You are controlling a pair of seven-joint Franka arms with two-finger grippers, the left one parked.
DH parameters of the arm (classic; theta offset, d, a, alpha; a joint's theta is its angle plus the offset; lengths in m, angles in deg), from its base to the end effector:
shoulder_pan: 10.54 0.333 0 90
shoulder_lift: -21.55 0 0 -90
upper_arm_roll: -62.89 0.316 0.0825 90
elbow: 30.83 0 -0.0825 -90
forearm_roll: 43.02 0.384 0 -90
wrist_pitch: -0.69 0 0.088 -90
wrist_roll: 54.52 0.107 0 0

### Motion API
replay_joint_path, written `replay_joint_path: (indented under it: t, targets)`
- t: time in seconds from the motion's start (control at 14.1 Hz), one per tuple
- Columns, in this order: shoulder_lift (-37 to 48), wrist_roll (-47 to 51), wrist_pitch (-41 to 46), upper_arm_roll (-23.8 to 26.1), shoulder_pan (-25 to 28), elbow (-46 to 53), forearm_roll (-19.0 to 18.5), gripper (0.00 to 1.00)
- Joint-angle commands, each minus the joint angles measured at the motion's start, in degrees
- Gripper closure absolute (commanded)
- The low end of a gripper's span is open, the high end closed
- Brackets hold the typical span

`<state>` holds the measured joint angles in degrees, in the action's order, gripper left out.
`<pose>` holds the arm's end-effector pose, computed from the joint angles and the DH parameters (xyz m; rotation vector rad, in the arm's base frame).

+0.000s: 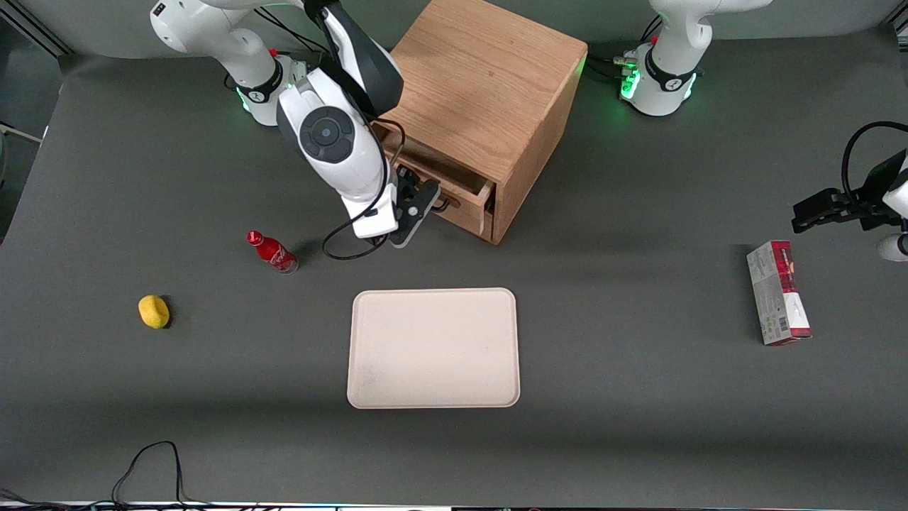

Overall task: Open upper drawer
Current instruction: 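Pull the upper drawer outward by its handle with the right gripper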

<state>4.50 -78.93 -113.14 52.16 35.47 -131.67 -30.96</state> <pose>0.5018 0.3814 0.3948 -2.6733 -1.3860 0.1149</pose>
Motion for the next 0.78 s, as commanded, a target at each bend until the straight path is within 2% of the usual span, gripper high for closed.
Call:
replay_joint_path:
  t: [0.0,0.57,0.71]
  targets:
    - [-2.36,-3.01,0.45,-0.08,-2.15,3.90,-0.19,0.00]
    - [-7.38,-5.22,1.24,-0.08,-7.42,9.96,-0.02,0.00]
    - [-9.13,-6.52,3.61,-0.08,-8.65,12.94,-0.10,0.00]
